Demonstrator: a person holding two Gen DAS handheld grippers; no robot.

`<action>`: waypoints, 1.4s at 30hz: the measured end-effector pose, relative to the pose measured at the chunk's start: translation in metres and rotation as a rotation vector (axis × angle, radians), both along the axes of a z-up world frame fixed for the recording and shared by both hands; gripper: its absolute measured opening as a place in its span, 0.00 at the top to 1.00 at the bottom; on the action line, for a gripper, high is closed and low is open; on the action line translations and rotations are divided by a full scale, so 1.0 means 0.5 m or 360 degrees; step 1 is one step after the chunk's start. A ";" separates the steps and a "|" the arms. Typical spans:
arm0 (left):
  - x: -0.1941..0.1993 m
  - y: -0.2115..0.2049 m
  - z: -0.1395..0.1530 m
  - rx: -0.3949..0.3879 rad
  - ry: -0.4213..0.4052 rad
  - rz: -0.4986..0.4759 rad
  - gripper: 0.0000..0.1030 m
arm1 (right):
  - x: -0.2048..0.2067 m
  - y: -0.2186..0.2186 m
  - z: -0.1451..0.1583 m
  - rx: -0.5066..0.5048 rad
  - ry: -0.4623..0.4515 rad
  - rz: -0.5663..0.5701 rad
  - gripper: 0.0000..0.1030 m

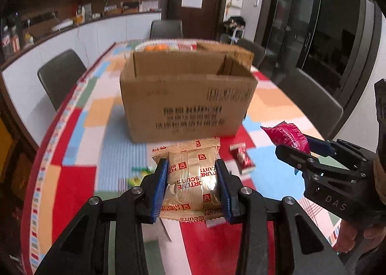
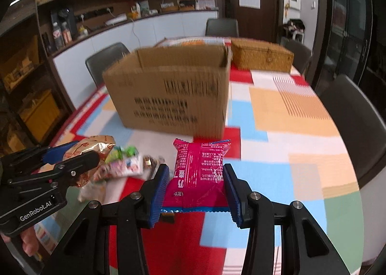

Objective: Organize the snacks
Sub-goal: 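Carry both packets into the cardboard box and open both tools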

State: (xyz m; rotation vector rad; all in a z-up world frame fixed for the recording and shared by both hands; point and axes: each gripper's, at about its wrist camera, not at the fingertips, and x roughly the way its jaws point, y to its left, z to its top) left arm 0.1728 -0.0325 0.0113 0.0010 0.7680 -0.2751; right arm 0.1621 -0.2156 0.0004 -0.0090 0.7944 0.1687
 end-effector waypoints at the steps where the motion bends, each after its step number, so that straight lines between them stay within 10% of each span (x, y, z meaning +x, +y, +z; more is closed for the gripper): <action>1: 0.004 0.002 0.012 -0.0002 -0.0030 0.0001 0.63 | 0.003 0.002 0.010 0.0002 -0.0026 0.0004 0.55; 20: 0.123 0.019 0.156 0.0056 -0.0369 0.0025 0.63 | 0.138 0.023 0.145 0.0051 -0.0298 0.0034 0.65; 33: 0.301 -0.007 0.147 0.0089 -0.0233 0.0001 0.62 | 0.263 0.031 0.163 0.0025 -0.0261 0.0009 0.70; 42: 0.302 -0.018 0.123 0.0133 -0.0200 0.0025 0.36 | 0.287 0.012 0.144 0.0025 -0.0206 -0.0040 0.67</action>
